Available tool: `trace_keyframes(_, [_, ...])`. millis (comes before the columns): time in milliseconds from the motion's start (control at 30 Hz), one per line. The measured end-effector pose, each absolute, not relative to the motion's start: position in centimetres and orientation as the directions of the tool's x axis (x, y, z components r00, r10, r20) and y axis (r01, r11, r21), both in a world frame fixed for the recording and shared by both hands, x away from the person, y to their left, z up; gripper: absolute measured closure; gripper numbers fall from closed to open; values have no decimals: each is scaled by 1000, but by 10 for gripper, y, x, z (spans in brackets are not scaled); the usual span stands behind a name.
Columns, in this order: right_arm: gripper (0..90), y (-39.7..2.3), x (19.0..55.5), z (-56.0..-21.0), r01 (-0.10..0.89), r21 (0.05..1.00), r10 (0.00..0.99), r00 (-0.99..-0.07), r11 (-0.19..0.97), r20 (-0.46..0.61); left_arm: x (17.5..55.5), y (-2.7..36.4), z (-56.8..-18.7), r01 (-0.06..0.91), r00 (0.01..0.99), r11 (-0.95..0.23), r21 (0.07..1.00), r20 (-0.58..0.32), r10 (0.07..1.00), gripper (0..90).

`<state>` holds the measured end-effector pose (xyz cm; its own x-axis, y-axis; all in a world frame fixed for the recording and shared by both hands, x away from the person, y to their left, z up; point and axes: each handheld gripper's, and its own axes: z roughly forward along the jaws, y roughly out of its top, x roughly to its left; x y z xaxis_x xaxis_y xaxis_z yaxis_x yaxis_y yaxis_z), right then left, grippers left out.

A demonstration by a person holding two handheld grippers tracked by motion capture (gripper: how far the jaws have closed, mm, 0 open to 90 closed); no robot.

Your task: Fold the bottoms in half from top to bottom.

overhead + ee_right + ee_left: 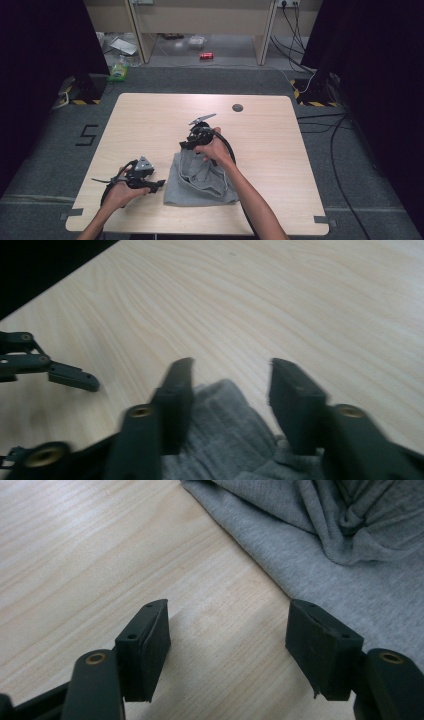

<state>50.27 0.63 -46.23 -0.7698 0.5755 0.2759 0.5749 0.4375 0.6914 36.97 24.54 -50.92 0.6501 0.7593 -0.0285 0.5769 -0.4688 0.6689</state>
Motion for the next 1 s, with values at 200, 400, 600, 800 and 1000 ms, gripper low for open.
trace_keyframes(200, [829,-2,487,-452,537,731,559,-788,422,256,370,246,-509,576,651,-468,671,-29,759,332])
trace_keyframes(400, [845,-31,443,-425,449,815,539,-816,367,207,370,246,-509,576,651,-469,670,-29,758,332])
trace_keyframes(600, [856,-71,386,-420,392,860,539,-824,326,171,370,245,-509,577,650,-468,669,-29,760,332])
trace_keyframes(800, [871,-96,352,-435,388,869,572,-805,308,157,370,245,-509,577,648,-466,671,-30,761,332])
trace_keyframes(1000, [873,-111,333,-455,402,854,595,-791,331,142,370,245,-509,577,649,-466,671,-30,760,333])
